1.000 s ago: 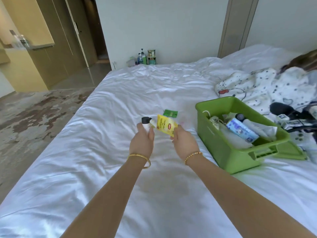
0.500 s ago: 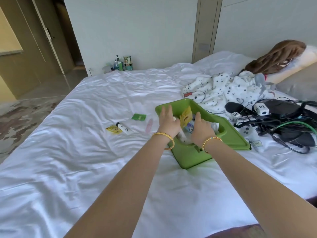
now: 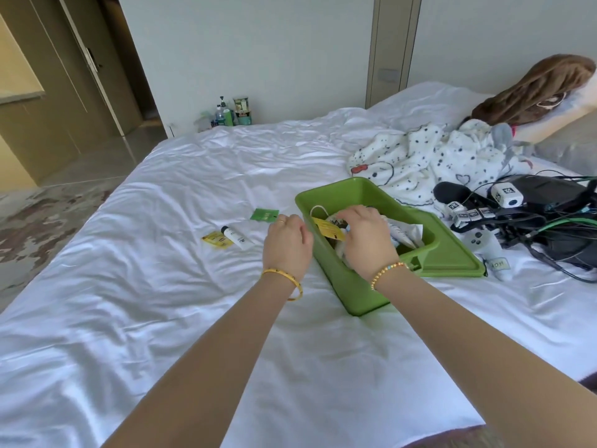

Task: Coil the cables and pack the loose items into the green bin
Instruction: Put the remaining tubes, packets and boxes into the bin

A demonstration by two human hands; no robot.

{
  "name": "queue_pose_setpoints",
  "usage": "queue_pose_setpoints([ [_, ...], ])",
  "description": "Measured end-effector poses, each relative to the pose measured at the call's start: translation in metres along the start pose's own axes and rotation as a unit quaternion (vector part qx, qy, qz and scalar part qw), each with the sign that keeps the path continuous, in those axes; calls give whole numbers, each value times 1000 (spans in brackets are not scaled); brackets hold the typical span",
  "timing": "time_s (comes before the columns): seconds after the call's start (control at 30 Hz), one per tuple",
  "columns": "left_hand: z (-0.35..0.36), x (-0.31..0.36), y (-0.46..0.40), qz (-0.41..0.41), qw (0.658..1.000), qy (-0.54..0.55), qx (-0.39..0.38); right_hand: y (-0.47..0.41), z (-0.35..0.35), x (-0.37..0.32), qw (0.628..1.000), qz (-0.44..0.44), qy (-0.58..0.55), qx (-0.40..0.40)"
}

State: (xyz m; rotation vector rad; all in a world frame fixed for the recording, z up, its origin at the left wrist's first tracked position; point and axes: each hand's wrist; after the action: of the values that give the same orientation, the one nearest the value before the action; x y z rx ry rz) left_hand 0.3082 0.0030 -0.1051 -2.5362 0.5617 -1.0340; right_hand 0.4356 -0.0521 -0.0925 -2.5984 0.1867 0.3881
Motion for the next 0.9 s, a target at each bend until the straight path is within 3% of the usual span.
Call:
queue_pose_setpoints([
  [0.13, -13, -52, 1, -31, 998, -55, -23, -4, 21, -47, 993, -106, -29, 50],
  [0.27, -21, -110, -2, -103, 988, -96, -66, -9, 72, -78, 983, -185, -13, -15],
  [0.5, -15, -208, -13, -156, 932, -272, -183, -32, 177, -87, 980, -86, 20, -177],
  [0.6, -5, -235, -16, -143, 914, -322, -200, -45, 208, -89, 977, -40, 16, -209],
  [0.9, 12, -280, -63, -137, 924, -309, -178, -102, 260, -98, 962, -9, 95, -255],
])
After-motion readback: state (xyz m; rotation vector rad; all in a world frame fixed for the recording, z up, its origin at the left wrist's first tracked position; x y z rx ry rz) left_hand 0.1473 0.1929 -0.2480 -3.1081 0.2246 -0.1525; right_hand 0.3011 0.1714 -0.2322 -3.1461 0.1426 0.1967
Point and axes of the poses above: each hand's wrist, its own y-axis away from the middle knuckle, its own z-axis out of the palm, x = y × z, and after that the axes turned 4 degrees about y, right-handed
